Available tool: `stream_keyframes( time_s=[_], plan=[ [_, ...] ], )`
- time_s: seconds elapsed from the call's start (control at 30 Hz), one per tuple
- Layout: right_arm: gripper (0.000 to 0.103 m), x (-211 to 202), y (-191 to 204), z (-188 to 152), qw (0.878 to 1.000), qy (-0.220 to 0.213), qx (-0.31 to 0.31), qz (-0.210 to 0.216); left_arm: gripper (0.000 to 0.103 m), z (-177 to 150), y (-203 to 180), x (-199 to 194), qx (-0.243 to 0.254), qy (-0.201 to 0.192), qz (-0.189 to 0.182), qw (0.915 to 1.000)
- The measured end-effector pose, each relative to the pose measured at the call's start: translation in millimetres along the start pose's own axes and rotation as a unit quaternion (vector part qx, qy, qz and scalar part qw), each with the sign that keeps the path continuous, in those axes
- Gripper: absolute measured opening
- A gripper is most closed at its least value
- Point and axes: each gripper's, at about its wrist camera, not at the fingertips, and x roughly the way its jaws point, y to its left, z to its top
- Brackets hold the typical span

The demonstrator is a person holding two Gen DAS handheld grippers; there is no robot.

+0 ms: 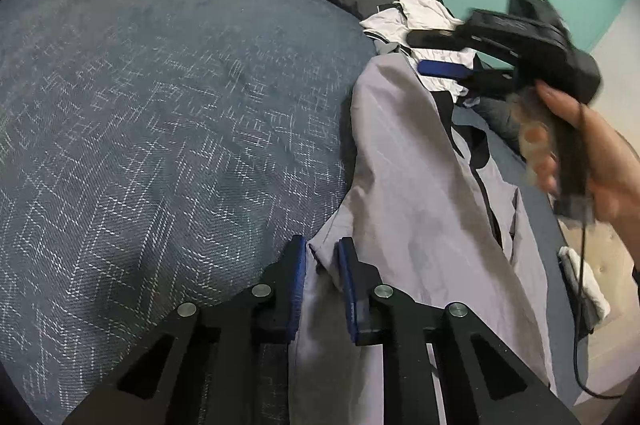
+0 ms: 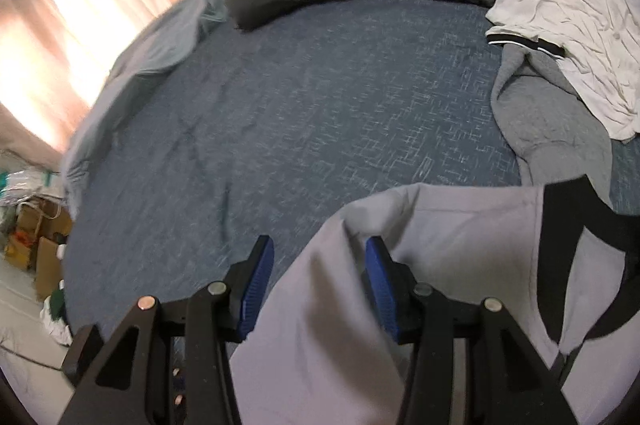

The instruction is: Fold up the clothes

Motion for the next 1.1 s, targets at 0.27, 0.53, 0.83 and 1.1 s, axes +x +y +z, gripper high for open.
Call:
stream_keyframes(
  time_s=[0.27, 0.53, 0.83, 1.1],
  plan=[
    [0.005, 30, -6, 12, 1.0, 0.015, 0.006, -0.013, 0.018, -2, 5, 3, -0.015, 0.002, -0.011, 0.9998],
    [0.001, 33, -11, 23, 0.999, -0.025, 0.01, -0.023, 0.017, -5, 8, 7, -0.027, 0.005, -0.013, 0.9995],
    [0.001, 27, -15, 25, 0.996, -0.044, -0.006, -0.071, 0.017, -5, 14, -4, -0.057, -0.016, -0.013, 0.9982],
    [0.001, 18, 6, 19, 0.998, -0.04, -0.056, -0.015, 0.016, 0, 21, -20, -0.077, -0.043, -0.005, 0.9961]
  ],
)
